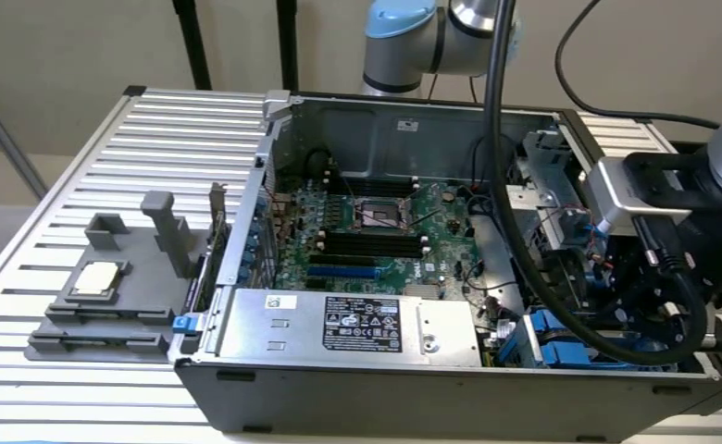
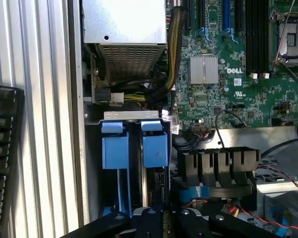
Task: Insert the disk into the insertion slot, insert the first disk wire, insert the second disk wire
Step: 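Insert the first disk wire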
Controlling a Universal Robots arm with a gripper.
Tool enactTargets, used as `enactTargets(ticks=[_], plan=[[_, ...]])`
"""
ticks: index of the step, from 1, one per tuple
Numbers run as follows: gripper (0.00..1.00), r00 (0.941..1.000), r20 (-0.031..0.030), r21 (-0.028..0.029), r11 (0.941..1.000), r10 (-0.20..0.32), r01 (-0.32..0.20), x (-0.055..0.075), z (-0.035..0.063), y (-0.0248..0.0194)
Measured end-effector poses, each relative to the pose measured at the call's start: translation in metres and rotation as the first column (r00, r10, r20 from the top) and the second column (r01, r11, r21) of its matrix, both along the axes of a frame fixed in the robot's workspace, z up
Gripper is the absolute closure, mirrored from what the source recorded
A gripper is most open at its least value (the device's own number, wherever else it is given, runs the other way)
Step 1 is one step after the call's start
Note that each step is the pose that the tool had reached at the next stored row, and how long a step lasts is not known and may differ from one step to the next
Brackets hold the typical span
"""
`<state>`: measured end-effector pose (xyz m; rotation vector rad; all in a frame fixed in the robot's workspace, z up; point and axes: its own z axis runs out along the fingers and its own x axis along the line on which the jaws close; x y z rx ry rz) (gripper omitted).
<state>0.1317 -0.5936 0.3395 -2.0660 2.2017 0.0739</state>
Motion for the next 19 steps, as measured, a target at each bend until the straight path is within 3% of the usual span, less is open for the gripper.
enactTargets(ticks=[3, 10, 14, 19], plan=[[0.84, 1.0, 0.0, -0.0107, 0.9999, -0.001, 0.001, 0.0, 0.0, 0.0024], [0.84, 1.0, 0.0, -0.0255, 0.9997, -0.001, 0.001, 0.0, -0.0001, 0.0061], [0.84, 1.0, 0.0, -0.0303, 0.9995, -0.001, 0.001, 0.0002, -0.0001, 0.0071], [0.84, 1.0, 0.0, -0.0313, 0.9995, -0.001, 0.001, 0.0005, -0.0002, 0.009]])
